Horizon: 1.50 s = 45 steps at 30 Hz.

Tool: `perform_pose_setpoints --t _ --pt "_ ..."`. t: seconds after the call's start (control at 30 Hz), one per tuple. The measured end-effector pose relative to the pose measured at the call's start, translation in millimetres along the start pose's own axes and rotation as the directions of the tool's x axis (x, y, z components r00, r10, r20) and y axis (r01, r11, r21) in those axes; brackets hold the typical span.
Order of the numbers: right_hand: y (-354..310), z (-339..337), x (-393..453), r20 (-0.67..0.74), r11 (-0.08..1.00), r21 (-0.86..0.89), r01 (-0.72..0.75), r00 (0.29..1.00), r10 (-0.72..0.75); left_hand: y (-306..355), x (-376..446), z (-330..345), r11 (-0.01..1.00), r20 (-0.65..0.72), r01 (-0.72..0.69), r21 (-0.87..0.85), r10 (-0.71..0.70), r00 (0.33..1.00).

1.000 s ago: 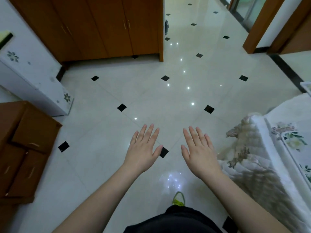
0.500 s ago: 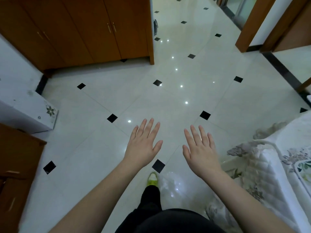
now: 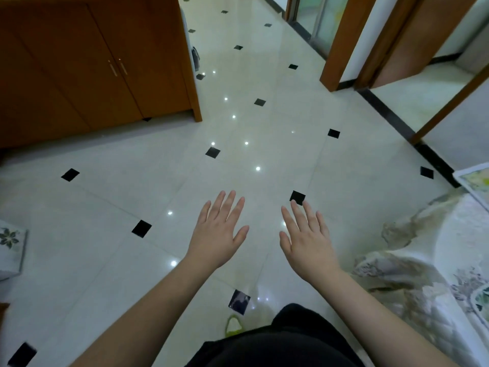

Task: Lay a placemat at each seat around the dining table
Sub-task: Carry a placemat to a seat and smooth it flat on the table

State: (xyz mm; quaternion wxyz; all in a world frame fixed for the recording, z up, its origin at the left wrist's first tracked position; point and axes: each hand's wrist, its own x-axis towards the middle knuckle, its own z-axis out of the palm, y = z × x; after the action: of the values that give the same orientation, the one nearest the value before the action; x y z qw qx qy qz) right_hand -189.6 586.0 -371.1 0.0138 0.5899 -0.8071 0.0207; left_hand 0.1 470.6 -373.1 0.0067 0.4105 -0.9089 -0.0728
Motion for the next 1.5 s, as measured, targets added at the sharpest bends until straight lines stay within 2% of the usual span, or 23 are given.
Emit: perform_pose_setpoints --t 0.27,0.57,0.8,1.0,1.2,1.37,1.5 --pt "69.7 16.0 68.9 0.042 0.989 -0.012 -0.146 0.988 0.146 31.2 117.0 -3.6 0.991 0.021 -0.134 -0.021 0.135 0.991" --pt "198.1 20.0 153.3 0.113 0.957 0.047 -0.285 0.954 0.278 109.1 269.8 2.9 0.967 0.105 -0.252 0.02 0.249 0.963" --pt "286.0 19.2 208.8 0.137 0.91 0.059 -0.41 0.906 0.4 175.6 381.4 -4.8 0.936 0.05 -0.351 0.033 0.349 0.936" --pt "322.1 14.7 264.8 0.118 0.881 0.126 -0.456 0.889 0.443 195.4 458.0 1.6 0.909 0.047 -0.415 0.035 0.413 0.91" --pt "355.7 25.0 343.8 0.093 0.841 0.074 -0.536 0.843 0.529 204.2 559.4 12.7 0.875 0.052 -0.483 0.03 0.481 0.875" --pt "374.3 28.0 415.8 0.102 0.824 0.045 -0.565 0.823 0.559 193.8 653.3 -6.2 0.861 -0.014 -0.509 -0.024 0.508 0.861" --pt "398.5 27.9 457.0 0.069 0.773 0.057 -0.632 0.775 0.628 205.3 722.2 -10.7 0.833 0.004 -0.554 -0.005 0.554 0.833"
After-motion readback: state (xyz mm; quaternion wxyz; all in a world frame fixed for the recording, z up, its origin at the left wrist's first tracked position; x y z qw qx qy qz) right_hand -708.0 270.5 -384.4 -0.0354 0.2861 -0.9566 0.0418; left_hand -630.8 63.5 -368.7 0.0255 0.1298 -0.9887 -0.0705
